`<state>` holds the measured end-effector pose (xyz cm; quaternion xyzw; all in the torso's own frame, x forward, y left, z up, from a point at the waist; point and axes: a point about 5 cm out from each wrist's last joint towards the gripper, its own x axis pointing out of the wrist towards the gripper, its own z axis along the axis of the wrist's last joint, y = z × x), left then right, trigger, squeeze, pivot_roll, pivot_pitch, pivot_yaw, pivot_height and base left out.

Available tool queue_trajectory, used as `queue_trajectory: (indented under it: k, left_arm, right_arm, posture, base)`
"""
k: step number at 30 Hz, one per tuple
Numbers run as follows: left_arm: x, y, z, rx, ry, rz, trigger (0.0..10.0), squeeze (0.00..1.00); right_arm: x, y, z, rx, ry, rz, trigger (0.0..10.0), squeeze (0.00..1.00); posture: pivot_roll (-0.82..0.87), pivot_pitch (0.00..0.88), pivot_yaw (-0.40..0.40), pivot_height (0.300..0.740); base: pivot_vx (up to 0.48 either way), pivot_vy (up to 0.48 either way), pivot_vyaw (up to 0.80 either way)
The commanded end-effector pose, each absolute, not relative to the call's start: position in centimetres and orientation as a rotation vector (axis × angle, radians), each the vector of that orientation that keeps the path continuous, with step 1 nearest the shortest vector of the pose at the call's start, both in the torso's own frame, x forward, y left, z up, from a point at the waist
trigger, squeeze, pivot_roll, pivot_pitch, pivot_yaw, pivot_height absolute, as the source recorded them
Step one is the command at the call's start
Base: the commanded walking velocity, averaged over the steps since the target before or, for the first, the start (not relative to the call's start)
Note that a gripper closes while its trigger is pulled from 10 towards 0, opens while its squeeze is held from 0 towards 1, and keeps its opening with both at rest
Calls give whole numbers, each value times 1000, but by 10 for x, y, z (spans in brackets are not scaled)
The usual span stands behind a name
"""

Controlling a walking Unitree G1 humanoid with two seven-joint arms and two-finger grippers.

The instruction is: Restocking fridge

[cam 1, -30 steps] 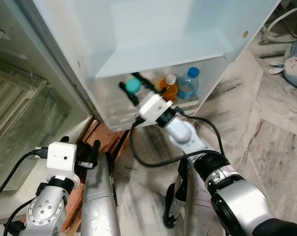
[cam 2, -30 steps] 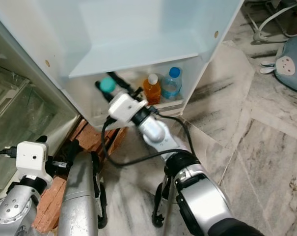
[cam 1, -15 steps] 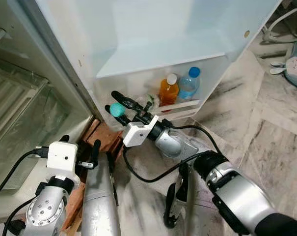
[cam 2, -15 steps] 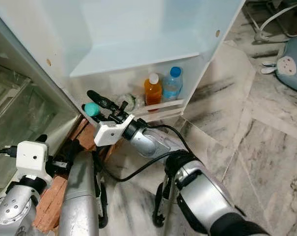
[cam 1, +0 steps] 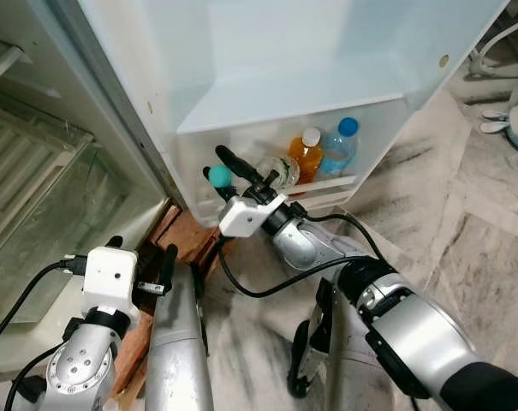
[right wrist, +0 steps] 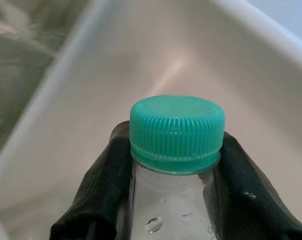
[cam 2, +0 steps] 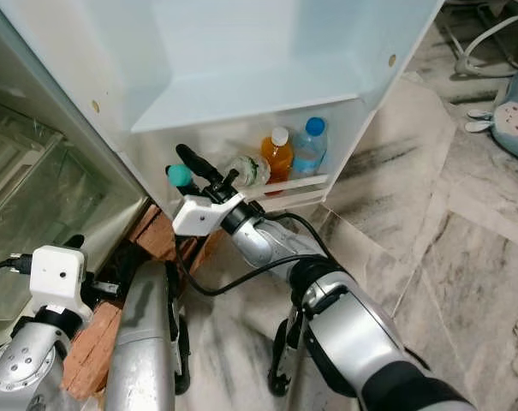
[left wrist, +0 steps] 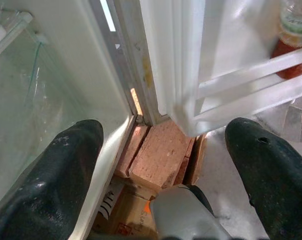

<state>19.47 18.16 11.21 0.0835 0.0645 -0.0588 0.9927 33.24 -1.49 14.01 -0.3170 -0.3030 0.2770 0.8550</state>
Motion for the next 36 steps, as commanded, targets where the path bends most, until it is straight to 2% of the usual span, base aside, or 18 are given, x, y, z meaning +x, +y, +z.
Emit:
queue_trajectory:
  k: [1,7,13,19,20,21,22,30,36]
  left_arm:
    - [191,181,111,173,144,-129,10000,0]
    - [191,181,111,174,148,-132,10000,0]
    - [193,179,109,171,149,-139,10000,0]
    - [195,179,109,170,149,-144,10000,0]
    - [195,179,109,170,149,-145,10000,0]
    - [195,179,109,170,150,-145,10000,0]
    - [196,179,108,171,150,-146,10000,0]
    - [197,179,108,173,149,-147,10000,0]
    - [200,180,108,174,145,-141,10000,0]
  right_arm:
    - [328,-28,109,-621,-453,557,10000,0]
    - [335,-42,104,-514,-333,455,10000,0]
    - [344,-59,104,-527,-278,380,10000,0]
    - [345,-65,100,-528,-235,377,10000,0]
    - [345,-66,100,-521,-230,373,10000,424]
    - [345,-67,100,-513,-224,370,10000,933]
    - [346,-68,99,-519,-215,357,10000,1000]
    - [350,-71,100,-546,-196,329,10000,1000]
    - [358,-86,112,-557,-231,266,10000,1000]
  posture:
    - [360,343,-6,552]
    - [358,346,-5,552]
    - [345,341,-4,552]
    - [341,340,-6,552]
    - [342,340,-6,552]
    - [343,339,-5,552]
    - [343,339,-5,552]
    - [344,332,-5,552]
    - [335,321,-8,552]
  base:
    - [0,0,0]
    - [0,0,0]
    - [0,0,0]
    - [0,0,0]
    - [0,0,0]
    - [0,0,0]
    - [0,0,0]
    - [0,0,0]
    - [0,0,0]
